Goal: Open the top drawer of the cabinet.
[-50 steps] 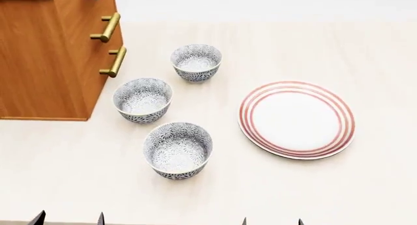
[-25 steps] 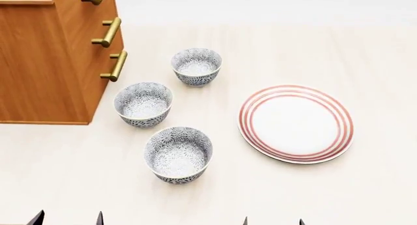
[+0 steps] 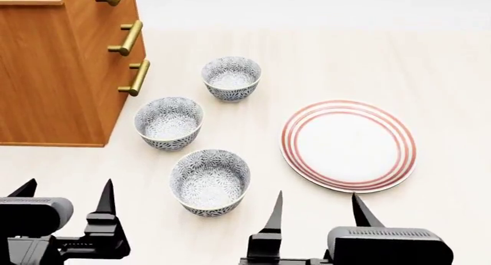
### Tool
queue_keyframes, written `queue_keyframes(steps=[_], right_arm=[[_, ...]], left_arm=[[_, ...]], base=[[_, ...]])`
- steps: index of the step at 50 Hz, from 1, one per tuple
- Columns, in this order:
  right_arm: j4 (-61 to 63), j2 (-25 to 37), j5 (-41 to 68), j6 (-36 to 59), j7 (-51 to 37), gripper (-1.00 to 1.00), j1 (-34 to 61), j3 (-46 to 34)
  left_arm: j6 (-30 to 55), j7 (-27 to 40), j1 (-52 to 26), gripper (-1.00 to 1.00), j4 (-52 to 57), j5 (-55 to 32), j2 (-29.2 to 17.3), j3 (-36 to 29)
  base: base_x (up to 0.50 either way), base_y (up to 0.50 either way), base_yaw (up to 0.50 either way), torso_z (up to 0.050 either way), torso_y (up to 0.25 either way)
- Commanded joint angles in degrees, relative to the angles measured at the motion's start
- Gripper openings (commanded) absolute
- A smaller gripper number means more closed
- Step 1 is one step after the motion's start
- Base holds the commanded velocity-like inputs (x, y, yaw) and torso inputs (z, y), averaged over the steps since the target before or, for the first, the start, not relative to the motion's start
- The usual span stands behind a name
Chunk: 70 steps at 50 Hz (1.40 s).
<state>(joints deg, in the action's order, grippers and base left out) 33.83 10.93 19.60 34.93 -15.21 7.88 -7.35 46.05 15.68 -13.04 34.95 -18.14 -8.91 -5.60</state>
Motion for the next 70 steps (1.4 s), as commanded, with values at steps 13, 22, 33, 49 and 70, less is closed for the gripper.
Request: queue_keyframes(steps=[13, 22, 33, 49, 70], right_arm=[[3.7, 1.6, 0.7, 1.3, -0.9, 1.00, -0.8, -1.3], [4.6, 1.8, 0.8, 1.6, -1.3, 1.00, -0.6, -2.1], [4.5, 2.8, -0.1, 1.2, -1.4, 1.00, -0.6, -3.5], [3.9, 3.4, -0.1, 0.2, -1.6, 1.00, -1.2, -3.6], [3.8, 3.9, 0.3, -0.4, -1.9, 1.00, -1.5, -4.1]], left_arm=[[5.0, 1.7, -1.2, 1.00, 4.4, -1.4, -1.3, -1.4], [5.6, 2.1, -1.2, 1.00, 5.3, -2.1, -1.8, -0.9], [4.9, 2.3, -0.7, 1.00, 4.9, -2.4, -2.3, -0.6], [3.7, 2.7, -0.2, 1.00, 4.0, -2.2, -2.8, -1.7], [2.6, 3.1, 0.4, 1.00, 3.2, -2.2, -3.5, -2.4]], base=[[0.08, -0.01, 0.00, 0.000, 0.000], [0.47, -0.06, 0.00, 0.000, 0.000], [0.49, -0.05, 0.00, 0.000, 0.000], [0.50, 0.00, 0.00, 0.000, 0.000], [0.50, 0.00, 0.00, 0.000, 0.001]])
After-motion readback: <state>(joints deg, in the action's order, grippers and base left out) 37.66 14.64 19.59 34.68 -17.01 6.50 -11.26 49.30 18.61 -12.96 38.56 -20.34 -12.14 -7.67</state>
